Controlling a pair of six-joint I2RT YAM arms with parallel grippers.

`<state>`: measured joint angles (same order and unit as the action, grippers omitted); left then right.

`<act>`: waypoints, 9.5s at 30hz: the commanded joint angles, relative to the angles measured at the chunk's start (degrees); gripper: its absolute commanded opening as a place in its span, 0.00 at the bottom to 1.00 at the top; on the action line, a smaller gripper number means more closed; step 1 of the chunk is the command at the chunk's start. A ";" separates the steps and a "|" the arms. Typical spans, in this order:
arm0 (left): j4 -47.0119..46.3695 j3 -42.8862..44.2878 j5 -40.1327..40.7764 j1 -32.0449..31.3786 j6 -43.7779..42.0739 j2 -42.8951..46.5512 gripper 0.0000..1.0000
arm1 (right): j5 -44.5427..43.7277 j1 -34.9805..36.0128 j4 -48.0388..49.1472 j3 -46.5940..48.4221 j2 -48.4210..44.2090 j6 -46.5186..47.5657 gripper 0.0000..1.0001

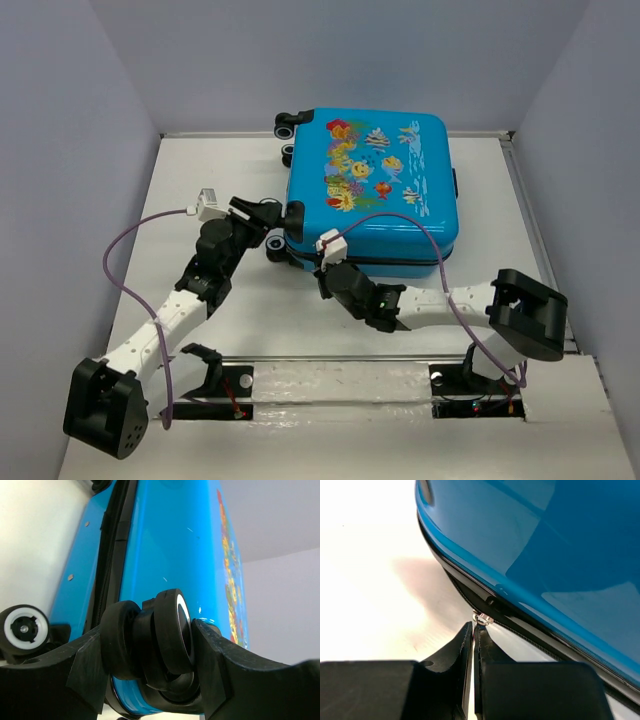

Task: Pack the luggage

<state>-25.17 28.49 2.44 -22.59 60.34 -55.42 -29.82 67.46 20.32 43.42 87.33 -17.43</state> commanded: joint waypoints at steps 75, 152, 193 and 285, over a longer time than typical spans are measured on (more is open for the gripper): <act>28.50 55.88 -21.85 11.95 -61.99 -42.22 0.80 | 5.48 -1.72 -39.12 -18.10 -52.44 -20.80 0.60; 19.63 51.76 -4.28 9.49 -55.86 -48.13 0.06 | 3.81 -36.94 -40.01 -14.77 -51.21 -16.41 0.28; 31.15 36.90 -13.07 14.77 -58.40 -25.53 0.99 | 57.15 -70.27 -7.13 2.55 -12.96 -13.42 0.74; 7.68 12.30 -31.27 5.46 -25.27 -5.41 0.06 | -16.76 -3.56 33.38 -5.82 4.16 3.10 0.07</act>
<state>-11.88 42.89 -18.04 -7.03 30.57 -69.60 -45.65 63.13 40.99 27.14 86.00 -26.11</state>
